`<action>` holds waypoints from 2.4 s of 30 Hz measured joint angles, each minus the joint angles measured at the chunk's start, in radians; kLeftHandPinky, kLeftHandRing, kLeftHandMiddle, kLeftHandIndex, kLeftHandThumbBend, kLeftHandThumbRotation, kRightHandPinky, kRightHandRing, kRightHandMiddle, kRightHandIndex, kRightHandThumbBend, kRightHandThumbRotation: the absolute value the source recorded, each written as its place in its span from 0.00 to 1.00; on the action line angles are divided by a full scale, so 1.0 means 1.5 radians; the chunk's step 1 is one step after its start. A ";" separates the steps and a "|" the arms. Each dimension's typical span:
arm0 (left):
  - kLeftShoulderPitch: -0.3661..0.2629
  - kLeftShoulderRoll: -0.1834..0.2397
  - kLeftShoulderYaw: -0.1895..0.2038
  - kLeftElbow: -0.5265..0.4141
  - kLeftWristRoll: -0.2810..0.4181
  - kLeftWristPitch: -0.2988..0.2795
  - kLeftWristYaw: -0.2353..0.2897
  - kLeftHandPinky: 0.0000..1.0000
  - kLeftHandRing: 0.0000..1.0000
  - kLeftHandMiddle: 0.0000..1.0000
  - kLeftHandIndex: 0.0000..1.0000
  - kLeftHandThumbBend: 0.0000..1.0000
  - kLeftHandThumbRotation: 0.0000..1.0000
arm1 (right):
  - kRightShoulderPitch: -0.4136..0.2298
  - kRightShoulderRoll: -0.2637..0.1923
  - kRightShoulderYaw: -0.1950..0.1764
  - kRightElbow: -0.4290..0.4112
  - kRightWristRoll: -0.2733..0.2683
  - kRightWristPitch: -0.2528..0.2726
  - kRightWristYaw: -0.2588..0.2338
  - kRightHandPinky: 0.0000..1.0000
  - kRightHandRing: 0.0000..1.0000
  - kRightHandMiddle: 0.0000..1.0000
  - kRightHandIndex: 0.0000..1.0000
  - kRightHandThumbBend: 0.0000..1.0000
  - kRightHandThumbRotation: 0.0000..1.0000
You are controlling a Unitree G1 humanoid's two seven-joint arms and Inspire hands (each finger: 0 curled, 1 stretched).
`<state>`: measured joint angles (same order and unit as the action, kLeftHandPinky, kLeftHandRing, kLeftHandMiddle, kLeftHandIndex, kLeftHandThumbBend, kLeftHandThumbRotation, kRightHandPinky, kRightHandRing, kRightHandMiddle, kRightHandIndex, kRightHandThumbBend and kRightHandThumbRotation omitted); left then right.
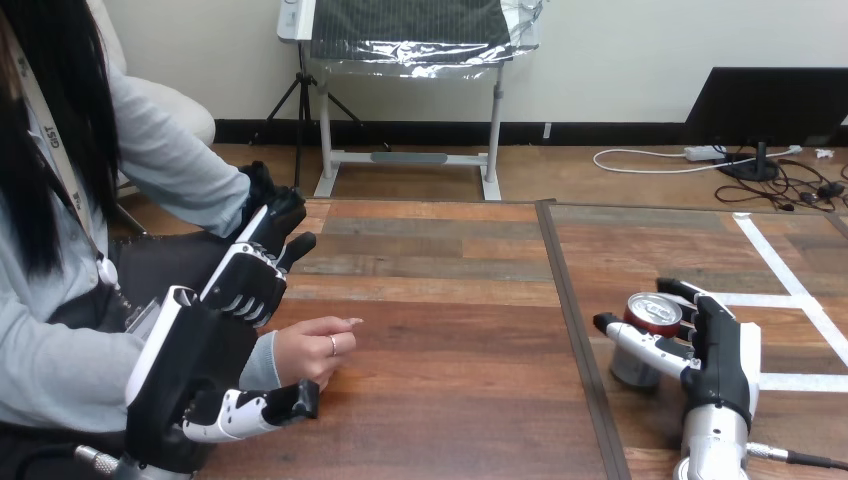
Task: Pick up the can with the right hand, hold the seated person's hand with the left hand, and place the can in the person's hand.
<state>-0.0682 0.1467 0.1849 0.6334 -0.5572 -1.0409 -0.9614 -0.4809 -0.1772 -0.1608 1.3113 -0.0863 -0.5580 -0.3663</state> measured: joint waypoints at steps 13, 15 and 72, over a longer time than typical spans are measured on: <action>-0.003 0.000 0.006 0.000 -0.002 0.002 -0.004 0.94 0.99 1.00 0.95 1.00 0.47 | -0.001 -0.003 -0.007 0.000 0.007 0.002 0.010 0.35 0.40 0.50 0.51 0.81 0.00; -0.004 0.000 0.008 0.000 -0.002 0.004 -0.004 0.95 0.99 1.00 0.95 1.00 0.47 | -0.001 -0.003 -0.007 0.000 0.008 0.002 0.012 0.35 0.40 0.50 0.51 0.81 0.00; -0.018 -0.005 0.017 0.007 0.060 -0.008 0.061 0.93 0.98 0.99 0.95 1.00 0.46 | -0.004 -0.004 0.001 0.000 -0.005 -0.017 0.036 0.39 0.44 0.49 0.50 0.81 0.00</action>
<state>-0.0952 0.1385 0.2097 0.6445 -0.4674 -1.0525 -0.8698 -0.4873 -0.1825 -0.1594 1.3113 -0.0943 -0.5840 -0.3125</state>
